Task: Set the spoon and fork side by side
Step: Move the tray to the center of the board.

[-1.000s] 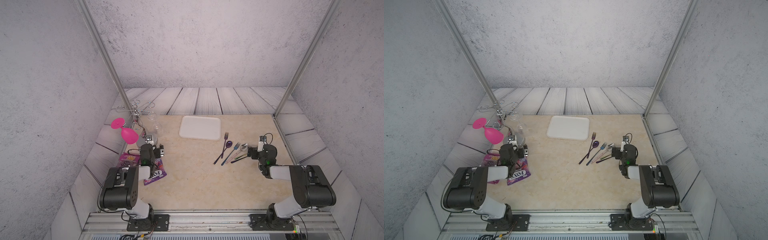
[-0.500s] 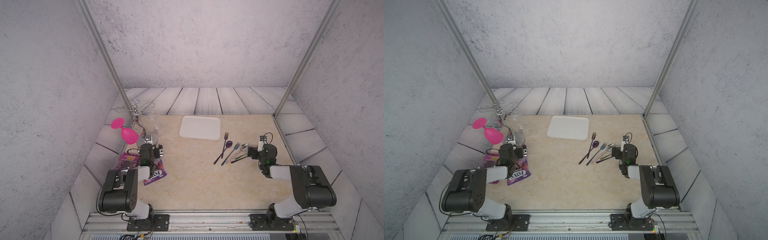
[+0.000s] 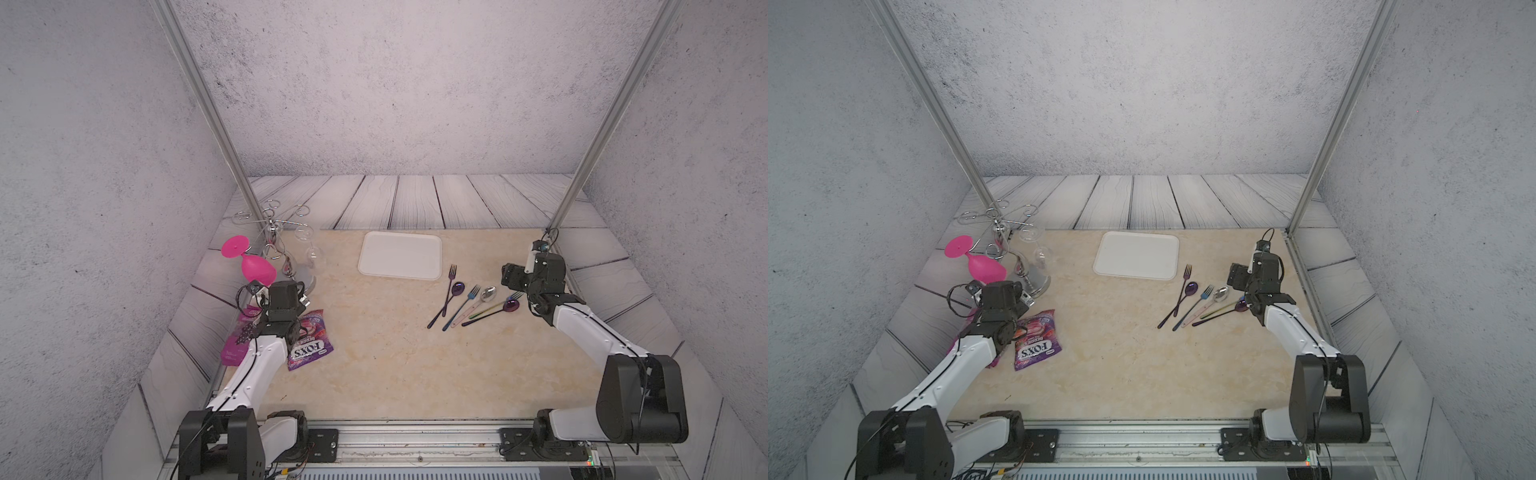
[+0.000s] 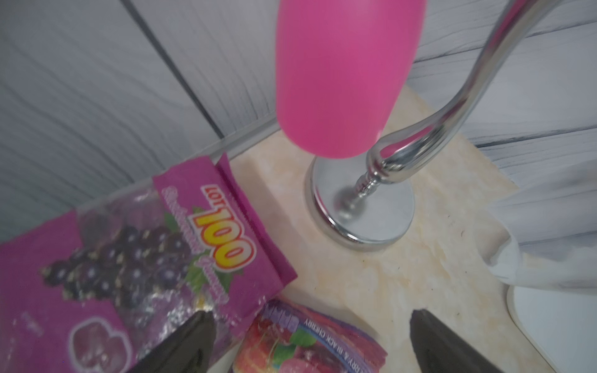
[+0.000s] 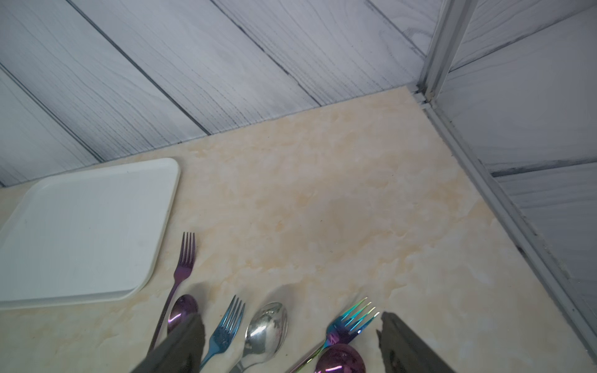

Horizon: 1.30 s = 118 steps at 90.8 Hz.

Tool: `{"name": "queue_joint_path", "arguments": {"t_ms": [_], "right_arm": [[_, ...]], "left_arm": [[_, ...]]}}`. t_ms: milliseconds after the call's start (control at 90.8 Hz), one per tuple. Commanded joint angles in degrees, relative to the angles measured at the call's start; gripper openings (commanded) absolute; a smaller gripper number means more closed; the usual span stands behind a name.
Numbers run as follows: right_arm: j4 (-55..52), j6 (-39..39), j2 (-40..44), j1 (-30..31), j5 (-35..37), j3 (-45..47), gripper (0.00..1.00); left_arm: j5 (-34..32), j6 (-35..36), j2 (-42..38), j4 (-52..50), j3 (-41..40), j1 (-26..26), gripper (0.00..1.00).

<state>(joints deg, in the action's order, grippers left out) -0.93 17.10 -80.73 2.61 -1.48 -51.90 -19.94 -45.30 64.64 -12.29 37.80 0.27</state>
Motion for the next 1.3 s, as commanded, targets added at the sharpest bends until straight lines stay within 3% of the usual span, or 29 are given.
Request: {"name": "queue_joint_path", "arguments": {"t_ms": [0, 198, 341, 484, 660, 859, 1288], "right_arm": [[-13.93, 4.98, -3.39, 2.91, -8.69, -5.54, 0.79], [-21.23, 7.45, -13.95, 9.52, -14.79, -17.40, 0.67], [-26.29, 7.25, -22.15, 14.96, -12.22, -27.71, 0.61], [-27.96, 10.00, -30.84, 15.56, -9.87, -35.51, 0.51], [-30.72, 12.08, -40.77, 15.67, -7.93, -45.57, 0.41], [-32.11, 13.34, -47.59, 15.75, -8.03, -52.41, 0.38], [-31.23, 16.04, -54.87, 16.21, -10.05, -57.30, 0.29]], "left_arm": [[7.55, -9.72, -2.03, -14.62, 3.75, 0.20, 0.99], [25.49, -3.27, -2.04, -15.12, 3.68, 0.01, 0.99], [39.14, 3.91, 0.15, -17.41, 4.42, -0.11, 1.00], [48.65, 10.28, 1.97, -19.80, 6.89, -0.91, 0.99], [49.24, 16.69, 2.86, -26.23, 11.00, -3.09, 0.99], [49.19, 18.30, 0.48, -26.29, 10.09, -3.17, 1.00], [46.13, 19.93, -2.80, -27.40, 10.84, -3.21, 1.00]]}}
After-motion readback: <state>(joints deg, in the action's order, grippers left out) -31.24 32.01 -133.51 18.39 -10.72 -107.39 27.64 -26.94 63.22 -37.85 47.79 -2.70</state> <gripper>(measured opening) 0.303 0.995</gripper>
